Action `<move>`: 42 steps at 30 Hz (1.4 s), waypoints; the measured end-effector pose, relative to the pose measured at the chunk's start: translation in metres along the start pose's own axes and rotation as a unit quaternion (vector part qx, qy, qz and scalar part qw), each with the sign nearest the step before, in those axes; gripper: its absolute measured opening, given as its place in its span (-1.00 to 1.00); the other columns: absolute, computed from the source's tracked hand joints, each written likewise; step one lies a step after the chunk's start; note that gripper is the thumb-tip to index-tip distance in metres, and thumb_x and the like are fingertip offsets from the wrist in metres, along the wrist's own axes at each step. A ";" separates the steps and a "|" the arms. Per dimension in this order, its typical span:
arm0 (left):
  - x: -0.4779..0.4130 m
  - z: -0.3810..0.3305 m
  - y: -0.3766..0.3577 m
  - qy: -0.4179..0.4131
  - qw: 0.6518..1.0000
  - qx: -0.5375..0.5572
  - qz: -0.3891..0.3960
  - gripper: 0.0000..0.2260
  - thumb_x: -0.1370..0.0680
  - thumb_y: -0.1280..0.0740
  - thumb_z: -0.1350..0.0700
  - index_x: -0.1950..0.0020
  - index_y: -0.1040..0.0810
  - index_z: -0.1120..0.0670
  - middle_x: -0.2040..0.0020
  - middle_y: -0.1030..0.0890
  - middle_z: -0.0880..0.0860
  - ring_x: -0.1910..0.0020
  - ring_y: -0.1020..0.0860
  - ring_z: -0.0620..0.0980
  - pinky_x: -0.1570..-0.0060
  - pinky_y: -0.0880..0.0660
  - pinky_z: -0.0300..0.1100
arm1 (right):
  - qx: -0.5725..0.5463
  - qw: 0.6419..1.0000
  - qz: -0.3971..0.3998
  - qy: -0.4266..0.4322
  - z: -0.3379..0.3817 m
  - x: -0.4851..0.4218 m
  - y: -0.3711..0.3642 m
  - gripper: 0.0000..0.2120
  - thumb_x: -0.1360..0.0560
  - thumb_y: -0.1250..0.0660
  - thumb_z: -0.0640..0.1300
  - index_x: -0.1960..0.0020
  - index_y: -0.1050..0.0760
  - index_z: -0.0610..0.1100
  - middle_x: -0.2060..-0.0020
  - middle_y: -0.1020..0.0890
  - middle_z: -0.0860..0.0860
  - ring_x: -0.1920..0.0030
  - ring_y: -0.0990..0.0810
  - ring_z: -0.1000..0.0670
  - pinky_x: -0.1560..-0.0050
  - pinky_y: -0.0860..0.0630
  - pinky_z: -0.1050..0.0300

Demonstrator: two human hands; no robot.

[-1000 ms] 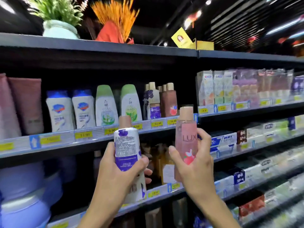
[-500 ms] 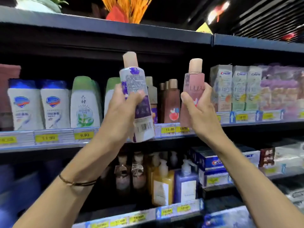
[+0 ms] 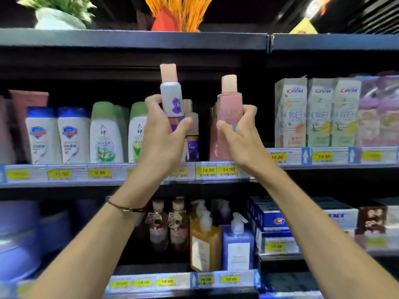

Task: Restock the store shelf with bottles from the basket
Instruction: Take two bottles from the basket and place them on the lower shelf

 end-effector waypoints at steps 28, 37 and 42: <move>0.031 0.018 -0.019 -0.044 0.935 -0.350 -0.044 -0.31 -0.50 -0.45 -0.17 -0.41 -0.22 0.15 -0.21 -0.43 0.14 -0.10 -0.53 0.20 0.10 -0.47 -0.01 | 0.229 0.973 0.032 0.022 -0.011 0.019 0.004 -0.52 -0.61 -0.28 0.15 -0.31 -0.29 -0.19 -0.20 -0.47 -0.13 -0.07 -0.45 -0.08 0.04 -0.29 0.11; 0.032 0.018 -0.018 -0.038 0.930 -0.363 -0.031 -0.35 -0.48 -0.45 -0.23 -0.33 -0.28 0.13 -0.15 -0.45 0.10 0.00 -0.53 0.12 0.18 -0.33 -0.13 | 0.226 0.973 0.051 0.023 -0.009 0.022 0.001 -0.51 -0.61 -0.27 0.15 -0.31 -0.29 -0.21 -0.21 -0.50 -0.16 -0.16 -0.51 -0.17 0.04 -0.32 0.09; 0.039 0.016 -0.015 -0.052 0.933 -0.355 -0.028 -0.48 -0.57 -0.33 -0.21 -0.31 -0.32 0.14 -0.14 -0.44 0.10 -0.02 -0.45 0.05 0.06 -0.38 -0.14 | 0.240 0.969 0.051 0.041 -0.007 0.030 0.006 -0.34 -0.62 -0.24 0.14 -0.47 -0.15 -0.31 -0.27 -0.45 -0.23 -0.24 -0.46 -0.24 -0.11 -0.41 -0.03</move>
Point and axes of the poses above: each hand's wrist, its own x-axis away from the middle knuckle, its own y-axis out of the back of the hand, z = x × y, the point moved 3 cm from there along -x, towards the middle knuckle
